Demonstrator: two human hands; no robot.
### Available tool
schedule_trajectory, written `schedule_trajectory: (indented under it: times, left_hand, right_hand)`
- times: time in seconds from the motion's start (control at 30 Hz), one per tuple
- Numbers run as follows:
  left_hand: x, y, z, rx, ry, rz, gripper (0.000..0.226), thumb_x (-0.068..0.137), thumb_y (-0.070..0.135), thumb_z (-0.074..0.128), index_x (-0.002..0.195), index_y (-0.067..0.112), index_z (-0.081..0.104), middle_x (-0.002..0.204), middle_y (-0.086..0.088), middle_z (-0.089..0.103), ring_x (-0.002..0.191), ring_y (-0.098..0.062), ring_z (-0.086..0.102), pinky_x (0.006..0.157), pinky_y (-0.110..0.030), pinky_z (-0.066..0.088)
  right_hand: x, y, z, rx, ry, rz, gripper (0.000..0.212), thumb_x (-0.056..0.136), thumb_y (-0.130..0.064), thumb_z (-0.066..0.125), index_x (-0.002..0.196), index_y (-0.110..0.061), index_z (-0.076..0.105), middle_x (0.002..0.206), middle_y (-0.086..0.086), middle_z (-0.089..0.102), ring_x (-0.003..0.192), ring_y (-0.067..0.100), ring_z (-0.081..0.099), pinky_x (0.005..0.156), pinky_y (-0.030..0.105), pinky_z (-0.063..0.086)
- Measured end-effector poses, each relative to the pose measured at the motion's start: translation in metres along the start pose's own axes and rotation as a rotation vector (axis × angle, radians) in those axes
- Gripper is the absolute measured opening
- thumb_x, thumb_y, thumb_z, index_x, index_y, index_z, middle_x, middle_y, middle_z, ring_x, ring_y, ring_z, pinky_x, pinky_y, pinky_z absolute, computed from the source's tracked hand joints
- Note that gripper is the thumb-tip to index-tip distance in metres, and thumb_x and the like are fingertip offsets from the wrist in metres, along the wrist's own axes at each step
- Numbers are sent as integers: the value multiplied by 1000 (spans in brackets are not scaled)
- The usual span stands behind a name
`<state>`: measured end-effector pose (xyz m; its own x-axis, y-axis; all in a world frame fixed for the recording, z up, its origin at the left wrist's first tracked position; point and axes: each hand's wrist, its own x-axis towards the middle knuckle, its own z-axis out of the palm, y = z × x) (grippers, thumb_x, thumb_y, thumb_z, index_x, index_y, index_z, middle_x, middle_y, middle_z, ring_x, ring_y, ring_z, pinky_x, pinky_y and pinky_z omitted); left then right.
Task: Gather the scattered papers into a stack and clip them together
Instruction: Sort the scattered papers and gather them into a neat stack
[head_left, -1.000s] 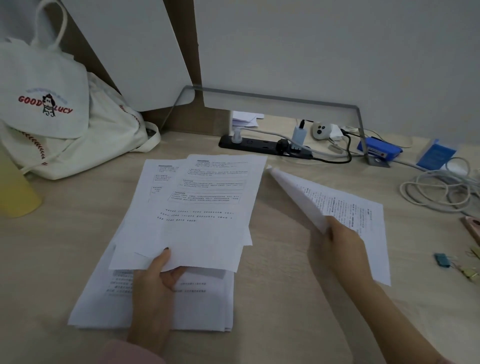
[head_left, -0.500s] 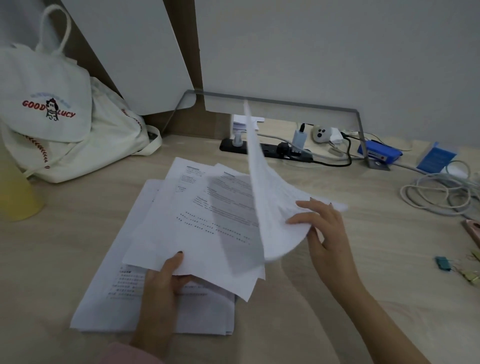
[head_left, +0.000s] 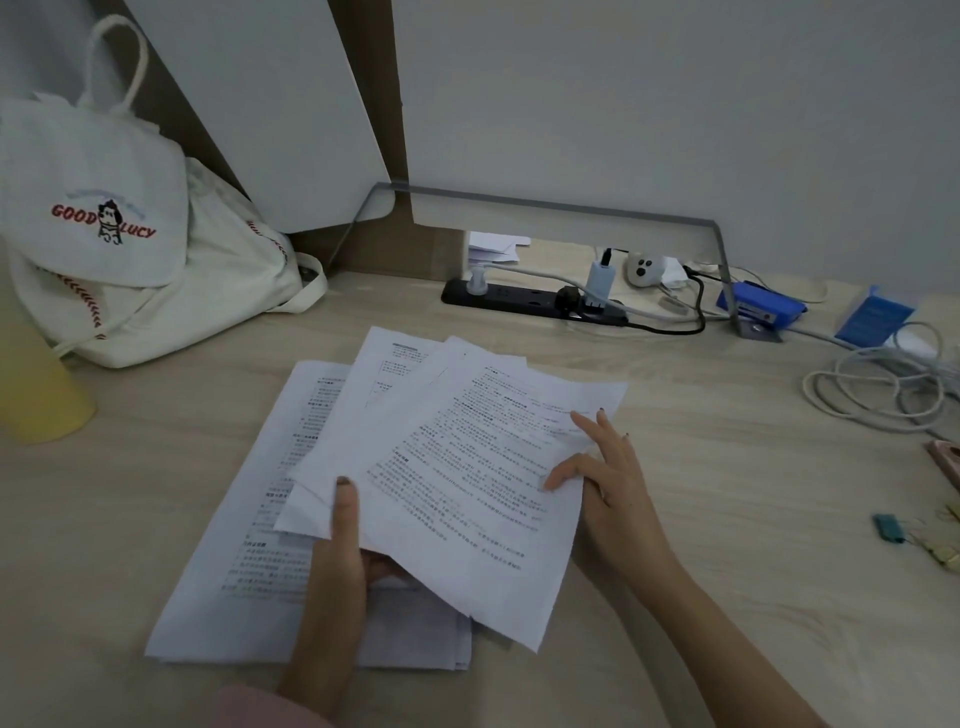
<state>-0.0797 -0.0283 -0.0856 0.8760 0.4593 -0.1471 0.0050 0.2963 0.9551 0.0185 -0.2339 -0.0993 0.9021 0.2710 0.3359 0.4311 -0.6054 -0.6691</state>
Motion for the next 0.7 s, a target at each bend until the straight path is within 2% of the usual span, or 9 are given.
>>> schedule_trajectory:
  times: [0.07,0.13,0.27,0.37,0.43,0.5,0.57,0.63,0.7]
  left_hand:
    - [-2,-1,1,139,29,18,36,86,28,60,119,17,56,109,3,66,97,-11,65,87,-36,55]
    - [-1,-4,1,227,13,18,39,89,11,55,128,11,51,125,-4,59,118,-21,53,105,-38,39]
    - [1,-3,1,198,45,20,37,89,6,53,126,12,51,125,-5,57,123,-27,50,107,-43,36]
    - [-5,3,8,123,23,30,34,88,9,57,118,25,52,118,10,60,118,-23,54,103,-46,41]
    - [-11,8,16,65,9,25,37,87,8,57,120,24,52,109,16,60,107,-16,58,89,-36,50]
    - [-15,13,25,29,-22,20,37,87,8,56,119,26,52,105,19,60,92,-2,62,71,-19,54]
    - [-18,16,31,33,-58,24,34,87,8,56,110,34,53,102,22,61,80,10,64,63,-10,53]
    - [-21,20,36,49,-92,26,35,85,10,58,107,37,54,102,22,61,79,13,63,67,-12,54]
    - [-22,25,38,79,-126,24,45,82,13,64,122,31,53,113,17,62,98,3,62,88,-26,52]
  right_hand:
    - [1,-6,0,58,-33,58,39,91,6,43,97,-26,65,145,-8,24,139,8,10,117,30,5]
    - [1,-18,-4,212,-40,192,39,95,-2,40,122,-28,49,151,-6,20,139,7,15,112,18,18]
    - [-5,-33,-21,723,-21,622,56,94,-23,48,145,-24,22,148,-7,31,131,14,36,95,22,38]
    - [-9,-29,-27,855,-69,709,81,87,-33,58,149,-21,7,150,1,32,130,18,40,106,33,33]
    - [-8,-27,-30,953,-80,752,90,83,-30,63,149,-17,4,147,3,37,121,17,48,102,33,37]
    - [-5,-27,-34,974,-67,763,90,80,-30,66,148,-16,8,143,1,42,119,18,52,95,33,44]
    - [-2,-27,-42,1003,-49,718,73,81,-26,65,143,-12,28,135,2,53,116,21,57,88,32,52]
    - [-1,-28,-51,1106,-74,617,54,84,-18,60,135,-11,43,127,5,62,113,23,61,93,38,51]
    - [-1,-29,-62,1165,-53,551,42,89,-8,51,131,-11,50,124,5,64,111,24,62,93,42,51]
